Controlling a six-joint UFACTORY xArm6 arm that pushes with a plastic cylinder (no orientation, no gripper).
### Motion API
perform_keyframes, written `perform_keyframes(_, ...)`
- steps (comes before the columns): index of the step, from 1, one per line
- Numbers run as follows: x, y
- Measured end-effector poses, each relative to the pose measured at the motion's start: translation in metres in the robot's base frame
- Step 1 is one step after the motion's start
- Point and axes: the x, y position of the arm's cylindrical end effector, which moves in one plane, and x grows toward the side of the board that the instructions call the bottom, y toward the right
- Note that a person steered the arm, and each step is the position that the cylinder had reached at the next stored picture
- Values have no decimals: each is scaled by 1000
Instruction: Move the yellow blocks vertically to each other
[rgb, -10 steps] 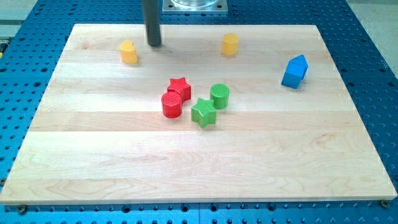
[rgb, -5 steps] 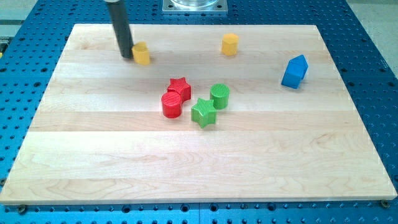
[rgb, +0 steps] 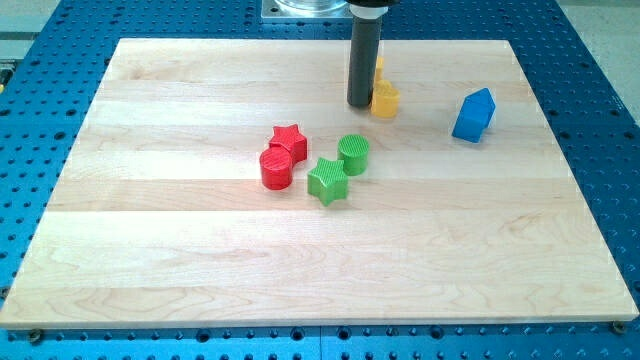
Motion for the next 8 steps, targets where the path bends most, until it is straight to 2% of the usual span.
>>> perform_keyframes(2,18,-4)
perform_keyframes(5,-93,-25)
perform_keyframes(6,-94,28)
perform_keyframes(8,-72,40)
